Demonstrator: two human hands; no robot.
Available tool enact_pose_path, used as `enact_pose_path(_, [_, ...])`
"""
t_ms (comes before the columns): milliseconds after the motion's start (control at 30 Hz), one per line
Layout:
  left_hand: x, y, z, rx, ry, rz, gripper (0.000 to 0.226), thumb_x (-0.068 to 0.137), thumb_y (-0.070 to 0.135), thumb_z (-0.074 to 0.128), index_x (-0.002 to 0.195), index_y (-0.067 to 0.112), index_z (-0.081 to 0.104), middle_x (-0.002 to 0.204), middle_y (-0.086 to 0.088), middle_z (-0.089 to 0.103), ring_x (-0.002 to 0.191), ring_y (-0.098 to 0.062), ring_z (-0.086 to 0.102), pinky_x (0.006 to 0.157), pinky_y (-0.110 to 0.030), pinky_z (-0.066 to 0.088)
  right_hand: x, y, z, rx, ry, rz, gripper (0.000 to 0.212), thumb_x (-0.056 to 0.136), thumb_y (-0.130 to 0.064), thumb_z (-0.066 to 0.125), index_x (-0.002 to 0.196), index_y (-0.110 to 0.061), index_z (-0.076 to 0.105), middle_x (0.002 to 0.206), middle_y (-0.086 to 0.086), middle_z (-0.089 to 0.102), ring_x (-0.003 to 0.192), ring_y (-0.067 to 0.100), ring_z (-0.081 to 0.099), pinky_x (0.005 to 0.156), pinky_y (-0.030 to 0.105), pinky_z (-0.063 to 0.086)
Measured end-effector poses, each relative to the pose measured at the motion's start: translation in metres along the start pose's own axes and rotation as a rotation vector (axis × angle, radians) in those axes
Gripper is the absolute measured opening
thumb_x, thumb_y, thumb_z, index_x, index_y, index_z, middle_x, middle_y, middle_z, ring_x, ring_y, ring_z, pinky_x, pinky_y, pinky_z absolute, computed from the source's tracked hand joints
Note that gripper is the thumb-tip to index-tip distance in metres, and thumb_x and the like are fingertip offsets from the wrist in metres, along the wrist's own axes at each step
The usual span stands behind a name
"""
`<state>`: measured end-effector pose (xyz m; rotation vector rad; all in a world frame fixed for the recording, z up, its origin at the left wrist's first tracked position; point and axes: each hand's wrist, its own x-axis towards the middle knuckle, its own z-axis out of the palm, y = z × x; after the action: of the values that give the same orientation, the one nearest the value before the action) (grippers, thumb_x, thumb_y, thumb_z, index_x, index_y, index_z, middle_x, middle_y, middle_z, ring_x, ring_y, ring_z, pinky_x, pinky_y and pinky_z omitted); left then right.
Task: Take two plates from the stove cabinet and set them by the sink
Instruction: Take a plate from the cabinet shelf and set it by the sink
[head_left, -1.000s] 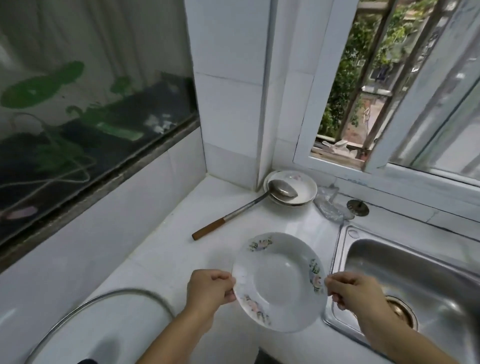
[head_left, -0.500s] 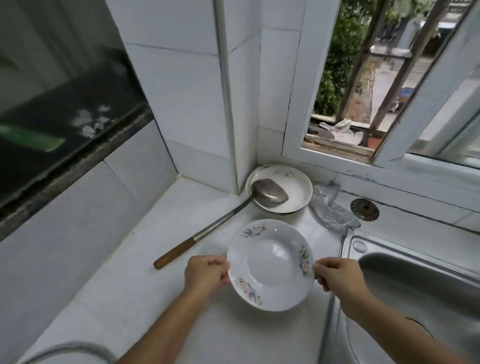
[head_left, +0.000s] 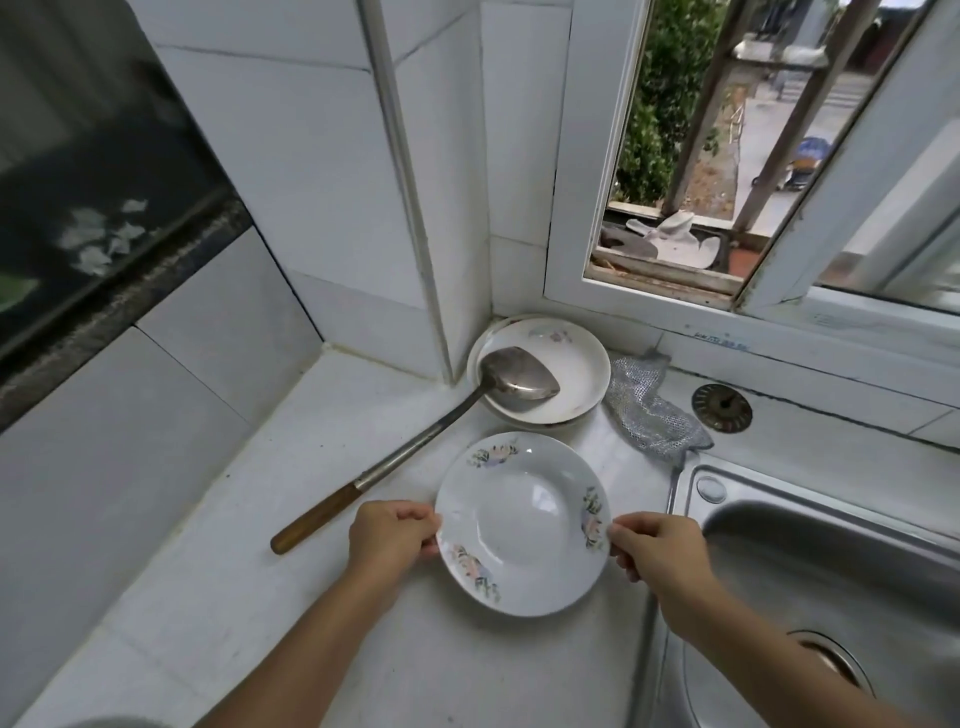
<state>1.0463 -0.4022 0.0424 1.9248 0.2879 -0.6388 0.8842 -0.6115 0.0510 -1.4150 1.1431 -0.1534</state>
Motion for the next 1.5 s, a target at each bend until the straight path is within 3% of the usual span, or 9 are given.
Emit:
enact_pose_path(267, [-0.002,-0.001,0.002,-0.002,0.005,0.012,0.007,0.076,-0.004,0.075,0.077,0.002,0.075,0.077,-0.016,0.075,0.069,-0.029,0.073,0.060,-0.030,0.060,0.004,-0.003,-0.003,0.003,-0.025,-0.005,0.025,0.080,0.008,0.061,0.061,-0.003,0.072,0.051,0.014,0.058,0.043,0.017,0.045,0.039,0.023,0.038])
enact_pose_path(433, [-0.009,-0.002,0.003,0.002,0.017,-0.001,0.016,0.076,-0.004,0.075,0.070,0.011,0.073,0.074,-0.012,0.075,0.065,-0.024,0.073,0.054,-0.025,0.058,0.009,-0.005,-0.003,-0.007,-0.020,0.004,0.029,0.079,0.008,0.061,0.056,-0.006,0.072,0.046,0.010,0.056,0.042,0.017,0.045,0.039,0.023,0.038])
enact_pose_path(633, [-0.009,0.002,0.002,0.015,0.007,0.011,0.009,0.078,-0.004,0.074,0.085,0.000,0.075,0.080,-0.016,0.075,0.069,-0.026,0.073,0.061,-0.030,0.061,0.007,-0.001,-0.003,-0.030,-0.021,0.013,0.031,0.078,0.008,0.061,0.052,-0.006,0.071,0.047,0.011,0.058,0.041,0.016,0.045,0.038,0.023,0.038])
enact_pose_path(933, [-0.013,0.000,0.000,0.100,0.008,0.046,0.005,0.078,0.003,0.075,0.081,0.007,0.075,0.076,-0.009,0.075,0.067,-0.021,0.073,0.054,-0.024,0.058,0.000,-0.006,-0.005,-0.057,-0.028,0.045,0.017,0.080,0.003,0.062,0.066,-0.002,0.072,0.058,0.014,0.062,0.046,0.019,0.050,0.043,0.025,0.045])
enact_pose_path(1100, [-0.021,0.006,-0.010,0.149,-0.002,0.132,0.004,0.078,0.009,0.074,0.081,0.010,0.076,0.071,-0.004,0.074,0.063,-0.016,0.070,0.053,-0.020,0.055,-0.007,-0.015,-0.008,-0.182,0.027,-0.019,0.009,0.082,-0.010,0.064,0.087,-0.006,0.070,0.073,0.009,0.067,0.059,0.020,0.061,0.052,0.027,0.052])
enact_pose_path(1200, [-0.027,0.010,-0.018,0.215,-0.008,0.197,0.020,0.076,0.014,0.074,0.096,0.012,0.073,0.080,-0.003,0.073,0.073,-0.018,0.069,0.067,-0.029,0.058,-0.013,-0.022,-0.011,-0.306,0.012,-0.069,0.015,0.082,-0.017,0.065,0.097,-0.012,0.067,0.082,0.007,0.069,0.076,0.025,0.067,0.073,0.040,0.058])
enact_pose_path(1267, [-0.031,0.013,-0.023,0.290,-0.004,0.259,0.029,0.078,0.017,0.073,0.106,0.012,0.071,0.084,0.001,0.069,0.076,-0.010,0.064,0.064,-0.019,0.050,-0.018,-0.028,-0.012,-0.386,-0.011,-0.090,0.025,0.083,-0.021,0.064,0.106,-0.013,0.066,0.093,0.007,0.069,0.088,0.026,0.064,0.084,0.043,0.055])
enact_pose_path(1333, [-0.036,0.016,-0.026,0.378,-0.006,0.324,0.033,0.080,0.022,0.071,0.111,0.012,0.068,0.088,0.002,0.067,0.080,-0.006,0.061,0.063,-0.014,0.043,-0.025,-0.033,-0.011,-0.471,-0.006,-0.128,0.031,0.083,-0.025,0.064,0.111,-0.013,0.065,0.097,0.007,0.067,0.091,0.024,0.061,0.081,0.036,0.050])
enact_pose_path(1500, [-0.057,0.024,-0.039,0.649,-0.022,0.488,0.047,0.082,0.039,0.064,0.125,0.019,0.062,0.115,0.000,0.068,0.102,-0.016,0.063,0.085,-0.032,0.052,-0.049,-0.048,-0.008,-0.631,0.017,-0.265,0.033,0.084,-0.027,0.061,0.114,-0.015,0.065,0.108,0.008,0.067,0.096,0.023,0.060,0.084,0.032,0.046])
